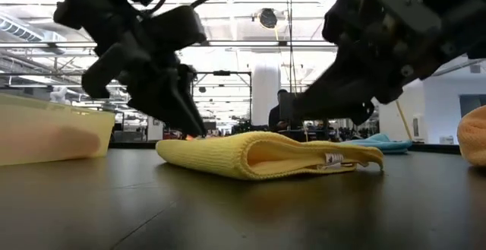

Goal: Fold microfiber towels
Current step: Fold the yellow microfiber towel

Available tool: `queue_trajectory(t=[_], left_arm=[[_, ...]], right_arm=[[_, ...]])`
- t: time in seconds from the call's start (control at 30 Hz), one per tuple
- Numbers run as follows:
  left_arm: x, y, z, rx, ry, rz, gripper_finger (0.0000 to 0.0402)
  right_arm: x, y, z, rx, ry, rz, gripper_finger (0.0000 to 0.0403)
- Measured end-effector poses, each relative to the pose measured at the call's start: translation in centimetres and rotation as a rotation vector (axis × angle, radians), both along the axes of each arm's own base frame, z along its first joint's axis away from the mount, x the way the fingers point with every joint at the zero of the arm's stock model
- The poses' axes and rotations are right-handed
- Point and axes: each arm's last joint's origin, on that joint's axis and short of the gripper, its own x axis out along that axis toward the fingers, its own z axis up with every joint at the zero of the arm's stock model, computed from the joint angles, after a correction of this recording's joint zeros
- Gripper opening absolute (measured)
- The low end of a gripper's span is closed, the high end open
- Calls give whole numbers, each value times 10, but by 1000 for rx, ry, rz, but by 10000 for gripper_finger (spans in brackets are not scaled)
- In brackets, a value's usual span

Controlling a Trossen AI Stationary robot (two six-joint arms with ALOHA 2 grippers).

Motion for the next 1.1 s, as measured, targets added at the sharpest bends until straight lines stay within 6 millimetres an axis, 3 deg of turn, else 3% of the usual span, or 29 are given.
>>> queue_trajectory(t=[0.17, 0.33, 0.53, 0.67, 0.83, 1.0, 1.1], left_arm=[[-7, 9, -10, 60, 17, -13, 101], [-3, 23, -10, 191, -41, -7, 101], [6, 36, -2, 258, -122, -15, 101], [9, 27, 13, 180, -191, 9, 101], [3, 9, 12, 7, -165, -21, 101], [0, -5, -10, -62, -63, -41, 101], [3, -6, -28, -38, -17, -33, 101]], right_arm=[[0, -16, -9, -59, 102, -38, 132], [-4, -25, -17, -105, 208, -52, 102], [-14, -3, -19, -21, 232, -19, 43], [-19, 13, -15, 31, 164, -52, 14], [-20, 17, 1, 20, 85, -42, 9], [-6, 8, 15, -89, -49, 11, 14], [1, -7, 13, -102, -28, 8, 15]])
